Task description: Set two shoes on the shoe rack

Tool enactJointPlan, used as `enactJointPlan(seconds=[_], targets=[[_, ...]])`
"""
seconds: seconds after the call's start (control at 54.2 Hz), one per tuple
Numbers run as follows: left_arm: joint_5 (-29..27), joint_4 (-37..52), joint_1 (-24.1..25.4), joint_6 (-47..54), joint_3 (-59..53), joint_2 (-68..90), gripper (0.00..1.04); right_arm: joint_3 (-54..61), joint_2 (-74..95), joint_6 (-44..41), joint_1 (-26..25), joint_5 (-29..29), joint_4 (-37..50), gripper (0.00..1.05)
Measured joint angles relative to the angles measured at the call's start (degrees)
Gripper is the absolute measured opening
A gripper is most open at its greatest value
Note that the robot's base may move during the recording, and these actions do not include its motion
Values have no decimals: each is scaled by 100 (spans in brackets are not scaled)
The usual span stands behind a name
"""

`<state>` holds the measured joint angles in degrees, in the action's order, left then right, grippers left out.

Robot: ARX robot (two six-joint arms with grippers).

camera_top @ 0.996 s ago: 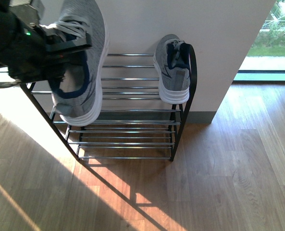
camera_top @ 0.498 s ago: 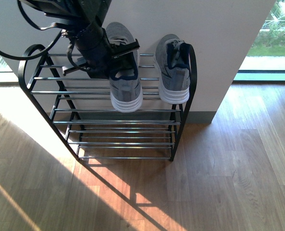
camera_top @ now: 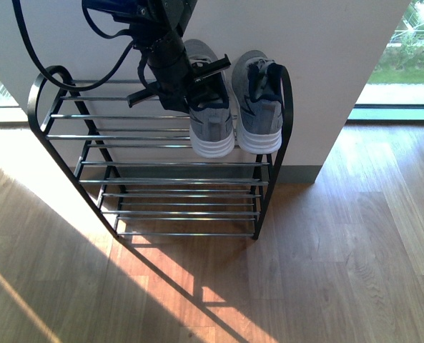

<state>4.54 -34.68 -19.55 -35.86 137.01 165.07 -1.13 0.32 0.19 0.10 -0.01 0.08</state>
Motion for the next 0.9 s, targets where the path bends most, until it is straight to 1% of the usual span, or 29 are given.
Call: enactJointPlan(seconds=[0.074, 0.111, 0.148, 0.166, 0.184, 0.203, 0.258, 0.295, 0.332, 0.35, 0.369, 0.406, 0.498, 0.553, 0.59, 0.646, 0.719, 0.904], targets=[[-9, -256, -9, 4, 470, 212, 3, 0, 0, 2, 0, 0, 0, 96], [-24, -553, -20, 20, 966, 448, 3, 0, 0, 2, 0, 0, 0, 96], [-24, -621, -22, 24, 1080, 509, 3, 0, 0, 2, 0, 2, 0, 96], [-24, -789, -26, 28, 1373, 647, 3, 0, 0, 2, 0, 2, 0, 96], [-28, -868, -28, 57, 1517, 721, 6, 0, 0, 2, 0, 2, 0, 96], [-46, -977, -35, 68, 1725, 833, 13, 0, 0, 2, 0, 0, 0, 96], [-136, -1147, -57, 116, 2083, 1019, 22, 0, 0, 2, 0, 2, 0, 96], [-149, -1272, -66, 149, 2264, 1104, 32, 0, 0, 0, 0, 2, 0, 96], [-160, -1338, -79, 155, 2389, 1143, 38, 0, 0, 2, 0, 2, 0, 96], [-188, -1362, -92, 181, 2455, 1152, 47, 0, 0, 0, 0, 0, 0, 96], [-210, -1270, -98, 195, 2413, 1121, 50, 0, 0, 2, 0, 2, 0, 96], [-273, -903, -118, 203, 2107, 931, 57, 0, 0, 0, 0, 2, 0, 96], [-483, -44, -162, 308, 866, 105, 75, 0, 0, 0, 0, 2, 0, 96], [-573, 267, -177, 330, 339, -284, 82, 0, 0, 0, 0, 0, 0, 96], [-651, 566, -188, 374, -177, -678, 89, 0, 0, 0, 0, 2, 0, 96], [-776, 903, -199, 435, -782, -1154, 97, 0, 0, 2, 0, 2, 0, 96], [-946, 1294, -205, 525, -1504, -1711, 95, 0, 0, 2, 0, 0, 0, 96], [-1720, 2426, -155, 887, -3910, -3368, 95, 0, 0, 0, 0, 2, 0, 96]])
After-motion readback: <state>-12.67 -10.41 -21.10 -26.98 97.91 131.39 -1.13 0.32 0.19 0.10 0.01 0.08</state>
